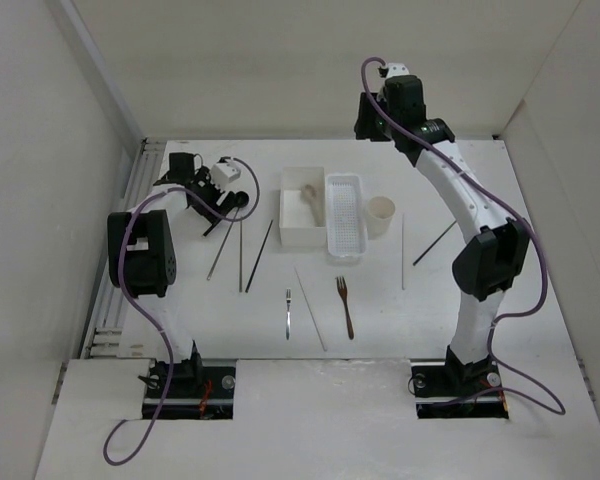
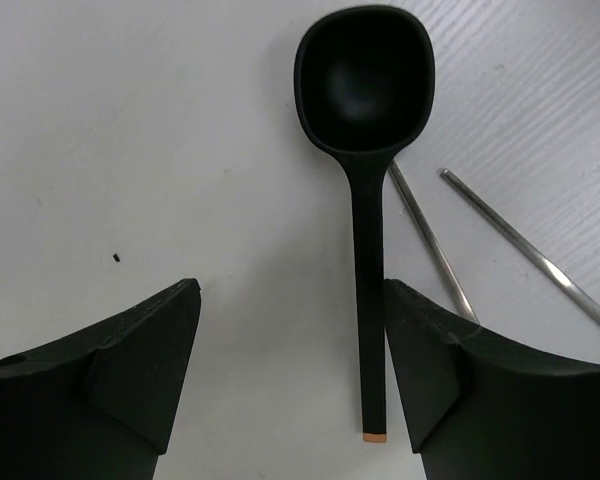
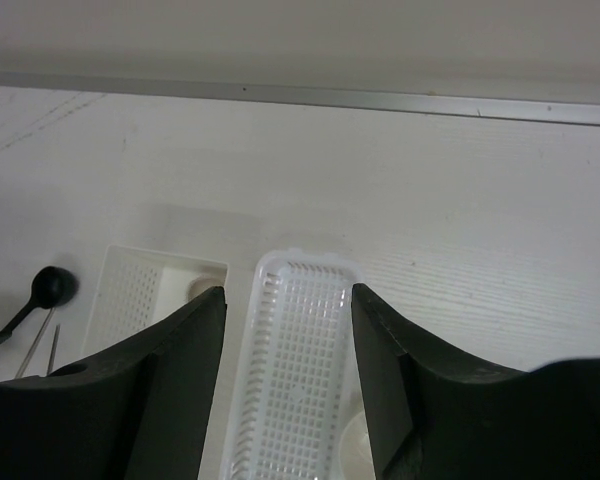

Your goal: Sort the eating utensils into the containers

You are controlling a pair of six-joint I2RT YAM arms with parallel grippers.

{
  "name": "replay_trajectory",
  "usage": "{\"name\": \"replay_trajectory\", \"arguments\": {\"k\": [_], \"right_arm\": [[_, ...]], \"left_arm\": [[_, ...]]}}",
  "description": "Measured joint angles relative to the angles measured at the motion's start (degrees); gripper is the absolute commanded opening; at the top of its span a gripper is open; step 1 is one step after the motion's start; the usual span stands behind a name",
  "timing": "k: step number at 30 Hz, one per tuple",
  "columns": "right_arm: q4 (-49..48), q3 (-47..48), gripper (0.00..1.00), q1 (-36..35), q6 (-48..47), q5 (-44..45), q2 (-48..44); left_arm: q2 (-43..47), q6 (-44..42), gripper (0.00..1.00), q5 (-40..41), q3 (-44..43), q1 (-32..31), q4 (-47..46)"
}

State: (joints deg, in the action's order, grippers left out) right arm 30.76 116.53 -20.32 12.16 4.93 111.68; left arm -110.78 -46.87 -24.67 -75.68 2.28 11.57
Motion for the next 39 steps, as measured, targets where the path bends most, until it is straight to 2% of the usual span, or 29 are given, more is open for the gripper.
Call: {"name": "replay_trajectory", "arguments": {"k": [7, 9, 11, 12, 14, 20, 26, 30, 34, 39], "right_arm": [[0.0, 0.0, 0.59, 0.8, 0.0, 1.0, 0.0], [0.0, 0.0, 0.59, 1.1, 0.0, 1.1, 0.0], [0.0, 0.0, 0.59, 1.4, 0.0, 1.2, 0.0], [0.0, 0.0, 0.59, 1.6, 0.0, 1.2, 0.0], [0.0, 0.0, 0.59, 2.0, 0.0, 1.3, 0.0], [-0.2, -0.4, 0.59, 2.5, 0.0, 1.9, -0.7], [-1.1, -2.6, 0.59, 2.6, 0.0, 2.1, -2.5], [-2.1, -6.3, 0.59, 2.6, 0.0, 2.4, -5.3], [-3.3, -11.3, 0.59, 2.6, 0.3, 3.1, -9.2], [-4.5, -18.8, 0.59, 2.3, 1.1, 4.3, -15.5]], "left_arm": [[-2.6, -1.7, 0.69, 3.0, -1.0, -0.1, 1.6], [-2.8, -1.9, 0.61, 3.8, -1.4, -0.3, 1.3], [-2.8, -2.1, 0.47, 4.7, -1.4, -0.6, 1.3], [-2.8, -2.1, 0.21, 5.4, -1.4, -0.9, 1.2], [-3.1, -1.5, 0.0, 6.8, -1.4, -1.4, 0.8], [-4.3, 3.4, 0.0, 10.4, -2.8, -1.7, -0.2], [-4.2, 14.8, 0.0, 14.0, -8.5, -0.9, 0.4], [1.1, 23.1, 0.0, 14.3, -11.6, -2.6, -0.3], [11.3, 30.7, 0.0, 14.9, -11.5, -9.5, -3.1], [20.5, 40.8, 0.0, 17.5, -9.4, -23.7, -9.6]]}}
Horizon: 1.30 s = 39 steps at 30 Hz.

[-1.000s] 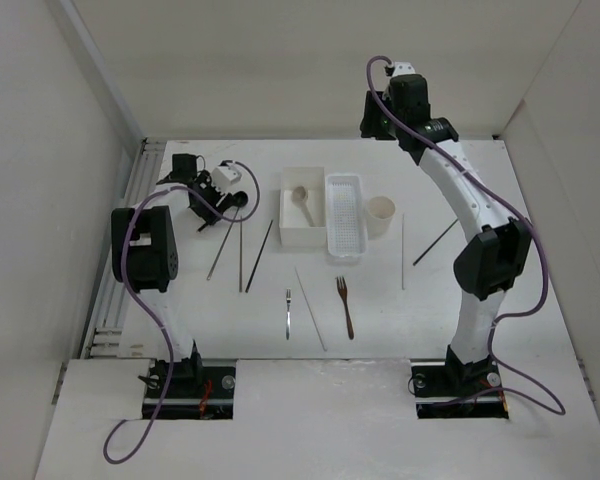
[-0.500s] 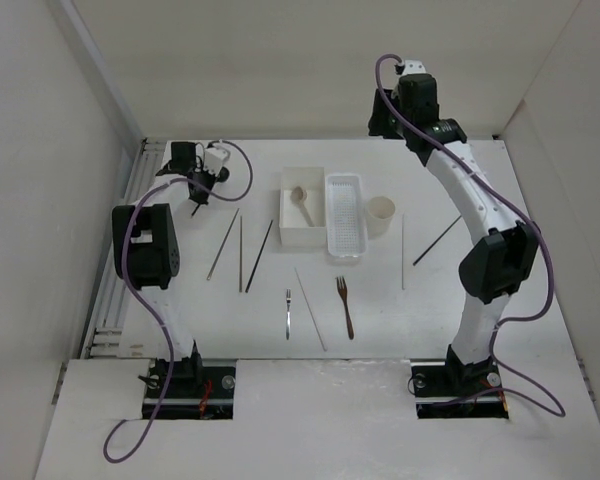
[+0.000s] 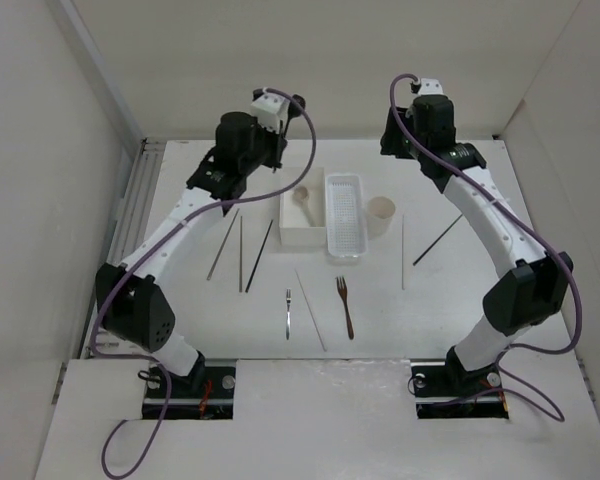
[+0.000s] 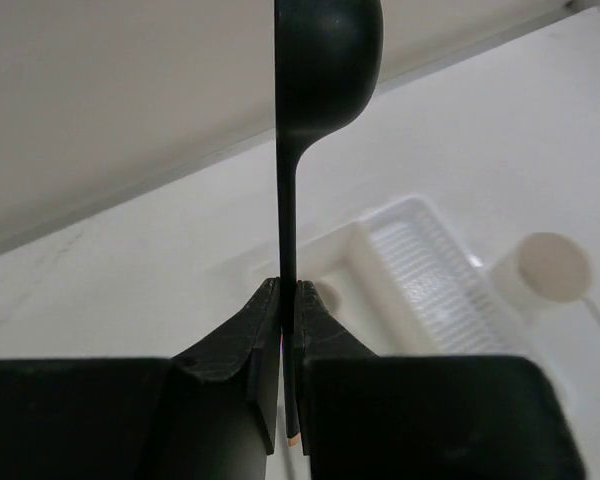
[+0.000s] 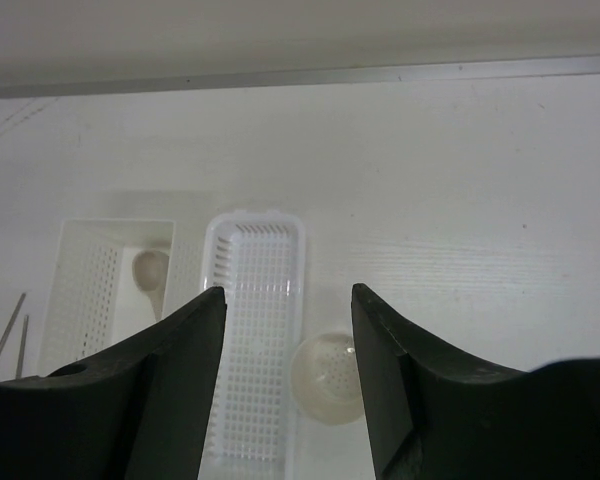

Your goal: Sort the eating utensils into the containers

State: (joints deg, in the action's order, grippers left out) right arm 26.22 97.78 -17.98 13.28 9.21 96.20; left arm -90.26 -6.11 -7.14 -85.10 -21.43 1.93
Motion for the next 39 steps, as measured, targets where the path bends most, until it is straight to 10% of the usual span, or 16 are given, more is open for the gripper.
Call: {"name": "replay_trajectory", "arguments": {"k": [16, 21, 25, 34, 39], "right_arm": [[-1.1, -11.1, 0.59, -1.2, 0.5, 4.8, -13.3], [-0.6, -11.6, 0.67, -0.5, 1.2, 4.1, -13.7], [3.1, -11.6, 0.93, 2.7, 4.2, 2.3, -13.2], [7.9, -18.5, 0.76, 15.9, 8.7, -2.1, -12.1], [7.2, -25.5, 0.55, 24.1, 9.8, -7.0, -7.0]], "left_arm": [[-14.6, 20.3, 0.0, 15.9, 2.6, -9.6, 5.0], [-14.6, 20.2, 0.29, 18.9, 4.1, -11.2, 5.2], [-14.7, 20.1, 0.39, 20.2, 4.1, -11.1, 5.2], [-15.1, 19.3, 0.42, 24.5, -1.9, -11.0, 10.8], [-15.1, 18.3, 0.68, 30.1, -11.5, -10.3, 13.4]]}}
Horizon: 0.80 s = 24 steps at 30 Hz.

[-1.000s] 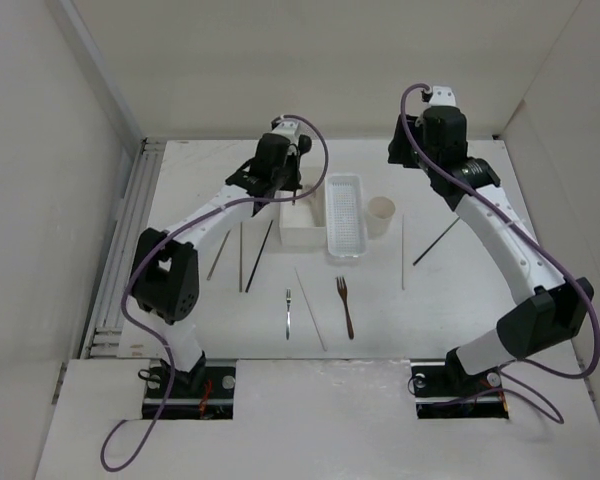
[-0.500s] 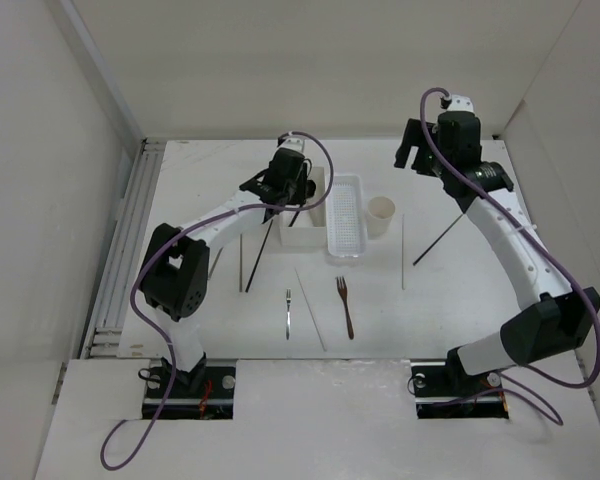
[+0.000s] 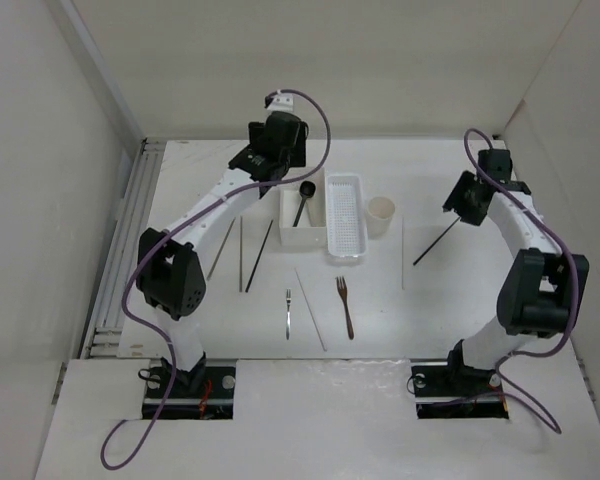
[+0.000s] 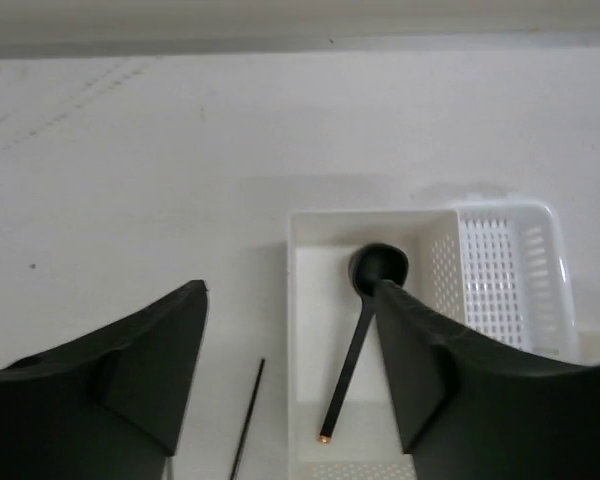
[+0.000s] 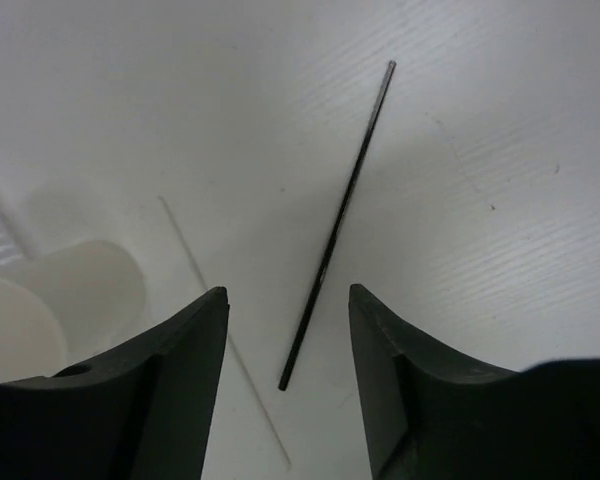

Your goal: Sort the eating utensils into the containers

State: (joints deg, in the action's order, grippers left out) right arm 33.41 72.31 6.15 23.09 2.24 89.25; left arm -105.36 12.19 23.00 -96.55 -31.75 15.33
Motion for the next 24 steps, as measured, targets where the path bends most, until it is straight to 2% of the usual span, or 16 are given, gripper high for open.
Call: {"name": "replay_trajectory", "arguments": {"k": [1, 2, 3, 9, 14, 18, 21, 22, 24], "right_arm": [[0.0, -0.7, 0.55, 1.0, 0.2, -0.7, 1.8], [0.0, -1.2, 0.55, 1.7, 0.3, -1.2, 3.7], [0.0, -1.4, 0.61, 2.0, 0.3, -1.7, 5.7], [-0.4, -2.0, 0.61, 1.7, 0.9, -2.5, 15.0], [-0.5, -1.4, 0.59, 1.6, 1.4, -1.7, 17.2], [0.2, -0.1, 0.51, 1.6, 1.6, -0.3, 18.3], [0.9, 2.1, 0.37, 1.6, 1.5, -0.3, 20.1], [0.9, 2.7, 0.26, 1.6, 1.5, -0.3, 20.6], [0.8, 3.0, 0.12, 1.7, 1.3, -0.3, 20.9]], "left_arm": [[0.1, -0.1, 0.82, 0.7, -1.4, 0.4, 0.5], [0.2, -0.2, 0.88, 1.4, -2.8, 1.0, 1.3], [0.2, -0.2, 0.91, 2.0, -3.8, 1.9, 1.8], [2.1, 2.4, 0.93, 2.3, -4.1, 8.7, 6.9], [2.9, 5.2, 0.91, 1.3, -2.1, 12.0, 11.3], [2.9, 6.7, 0.91, 0.7, -2.1, 11.6, 13.6], [2.9, 7.0, 0.91, 0.5, -2.2, 11.5, 14.5], [2.9, 7.0, 0.91, 0.6, -2.2, 11.5, 14.6], [3.0, 7.0, 0.91, 0.8, -2.3, 11.6, 14.7]]}}
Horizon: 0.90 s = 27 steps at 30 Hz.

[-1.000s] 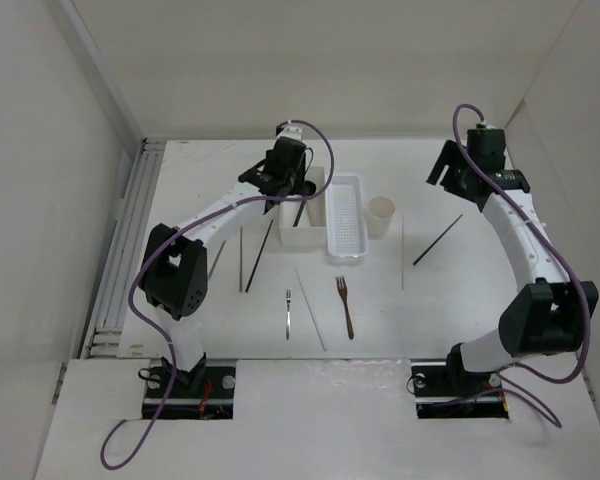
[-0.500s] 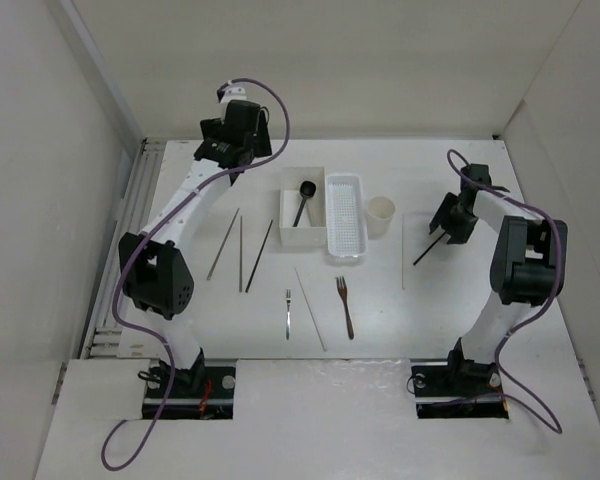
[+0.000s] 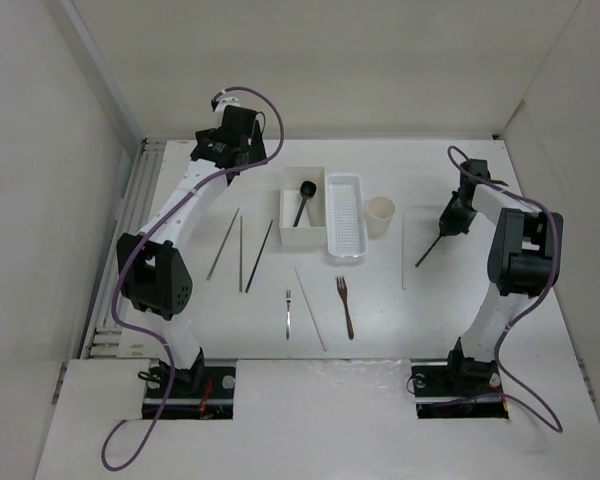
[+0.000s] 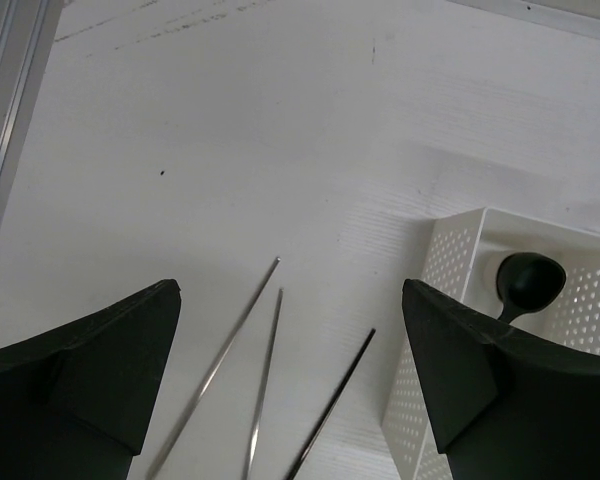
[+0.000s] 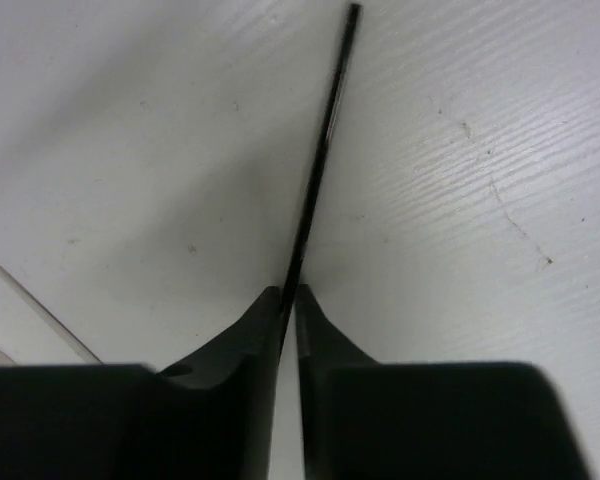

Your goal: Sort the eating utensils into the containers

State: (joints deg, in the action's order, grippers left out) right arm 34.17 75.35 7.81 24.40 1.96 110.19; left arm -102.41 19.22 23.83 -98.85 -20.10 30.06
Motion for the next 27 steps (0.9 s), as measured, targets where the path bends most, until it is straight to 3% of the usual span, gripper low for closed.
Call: {"name": "replay_trajectory", "arguments": {"k": [2, 12, 19, 23, 27], "right_arm": [[0.0, 0.0, 0.0, 0.0, 0.2, 0.2, 0.0], [0.3, -0.3, 0.0, -2.0, -2.8, 5.0, -1.2], [1.2, 0.6, 0.0, -7.3, -7.2, 9.6, -9.8], [3.7, 5.8, 0.0, -10.2, -9.2, 15.0, -14.1], [5.9, 16.7, 0.0, -17.6, -11.7, 23.2, -15.0]], "left_arm": [[0.0, 0.0, 0.91, 0.3, -0.2, 0.0, 0.0], [0.2, 0.0, 0.91, 0.6, -0.3, 0.3, 0.0], [0.4, 0.0, 0.91, 0.6, -0.3, 0.3, 0.0], [0.8, 0.1, 0.91, 0.2, -0.3, 0.3, 0.0], [1.0, 0.2, 0.91, -0.7, -0.2, 0.3, 0.0]]}}
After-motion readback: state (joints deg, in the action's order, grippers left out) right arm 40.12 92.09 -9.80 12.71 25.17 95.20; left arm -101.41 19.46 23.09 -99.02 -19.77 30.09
